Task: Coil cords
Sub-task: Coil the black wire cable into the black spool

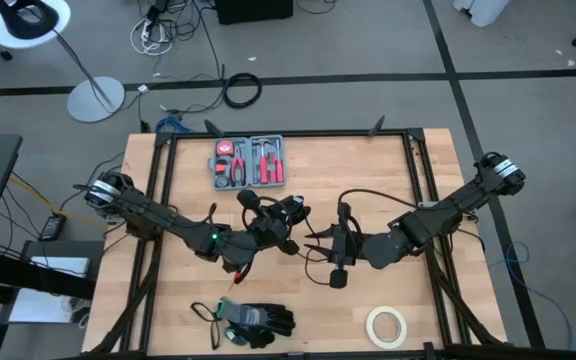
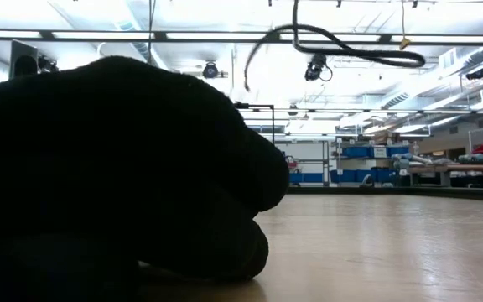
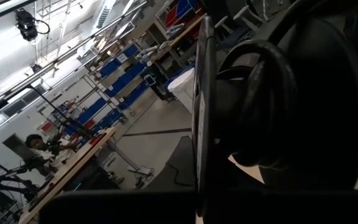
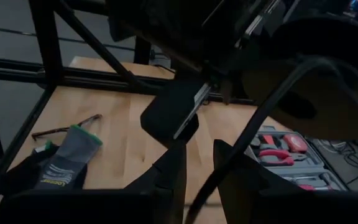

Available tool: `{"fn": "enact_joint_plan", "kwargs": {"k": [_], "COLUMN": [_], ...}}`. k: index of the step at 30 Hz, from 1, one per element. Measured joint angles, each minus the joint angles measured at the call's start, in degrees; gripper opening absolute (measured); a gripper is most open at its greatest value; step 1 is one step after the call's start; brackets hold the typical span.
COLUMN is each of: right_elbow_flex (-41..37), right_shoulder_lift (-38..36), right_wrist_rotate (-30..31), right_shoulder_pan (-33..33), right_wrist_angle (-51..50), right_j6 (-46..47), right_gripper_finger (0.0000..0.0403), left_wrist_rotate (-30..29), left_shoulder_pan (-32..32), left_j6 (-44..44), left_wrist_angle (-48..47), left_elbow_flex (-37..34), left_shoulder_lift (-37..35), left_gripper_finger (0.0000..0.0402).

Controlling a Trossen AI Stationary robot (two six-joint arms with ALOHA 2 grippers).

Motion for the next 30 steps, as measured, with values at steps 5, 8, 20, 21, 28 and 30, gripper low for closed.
{"fn": "enact_joint_plan", "kwargs": {"k": [5, 8, 20, 21, 28, 30], "right_elbow_flex": [1.17, 1.70, 1.76, 1.76, 1.76, 1.76], "right_shoulder_lift": [-0.02, -0.02, -0.04, -0.04, -1.58, -2.32], "right_wrist_rotate": [-0.07, -0.21, -0.32, -0.36, -1.74, -1.96], "right_shoulder_pan": [0.26, 0.28, -0.54, -0.76, -1.66, -1.86], "right_wrist_angle": [-1.64, -2.08, -4.88, -4.97, -6.15, -6.44], "right_j6": [0.29, 0.32, 2.68, 2.90, 3.32, 3.67], "right_gripper_finger": [0.0077, 0.0077, 0.0077, 0.0077, 0.0077, 0.0077], "left_wrist_rotate": [0.00, 0.00, 0.11, 0.11, 0.11, 0.11], "left_shoulder_pan": [0.00, -0.02, -0.01, -0.02, 0.00, 0.00], "left_j6": [0.02, 0.02, 0.11, 0.11, 0.11, 0.11], "left_wrist_angle": [0.02, 0.02, 0.00, 0.00, -0.02, -0.02], "left_elbow_flex": [0.00, 0.00, 0.01, 0.00, 0.00, 0.00], "left_shoulder_lift": [0.00, 0.00, -0.02, -0.02, -0.02, -0.02], "left_gripper_finger": [0.0000, 0.0000, 0.0000, 0.0000, 0.0000, 0.0000]}}
